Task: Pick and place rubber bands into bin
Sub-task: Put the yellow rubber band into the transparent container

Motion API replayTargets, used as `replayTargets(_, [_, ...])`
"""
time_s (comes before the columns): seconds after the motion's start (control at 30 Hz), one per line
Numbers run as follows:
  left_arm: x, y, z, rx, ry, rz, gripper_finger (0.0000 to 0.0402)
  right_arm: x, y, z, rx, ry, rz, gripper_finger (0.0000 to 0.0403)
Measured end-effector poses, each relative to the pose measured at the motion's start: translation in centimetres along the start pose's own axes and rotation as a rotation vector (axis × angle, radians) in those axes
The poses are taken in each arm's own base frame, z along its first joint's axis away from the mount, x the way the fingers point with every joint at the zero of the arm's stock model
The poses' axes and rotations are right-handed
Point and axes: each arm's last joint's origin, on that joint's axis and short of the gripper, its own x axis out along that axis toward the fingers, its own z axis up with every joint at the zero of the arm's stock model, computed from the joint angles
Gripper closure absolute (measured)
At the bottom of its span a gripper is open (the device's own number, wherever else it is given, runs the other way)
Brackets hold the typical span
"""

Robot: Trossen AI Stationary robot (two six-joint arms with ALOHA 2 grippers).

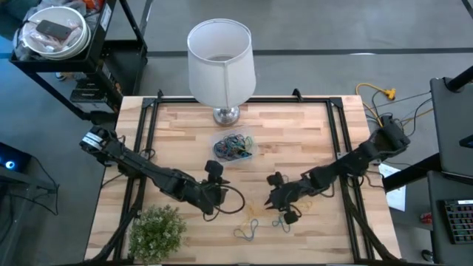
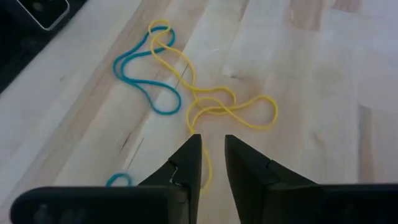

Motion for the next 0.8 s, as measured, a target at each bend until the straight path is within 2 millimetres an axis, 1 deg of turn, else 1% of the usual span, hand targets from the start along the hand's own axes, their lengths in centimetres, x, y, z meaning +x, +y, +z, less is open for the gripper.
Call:
replayTargets(0.2, [0.0,0.0,-0.2,-0.015,0.015,-0.003,0.0281,2.7,-0.3,0.9,0.018,0.032,-0.011,0.0313])
replayTargets(0.43, [0.0,-0.1,-0.2,-0.013,0.018,-0.004,0.0281,5.4,0.0,0.3,0.048,0.111,0.039,0.0275])
replayTargets(0.63, [0.0,-0.1,-0.2,-0.014,0.018,-0.005,0.0281,6.0,0.0,1.0,0.058,0.144,0.034,0.0256])
replayTargets(0.8, [0.0,-0.1,-0.2,-0.014,0.019,-0.005,0.0281,6.4,0.2,1.4,0.061,0.143,0.083,0.0253])
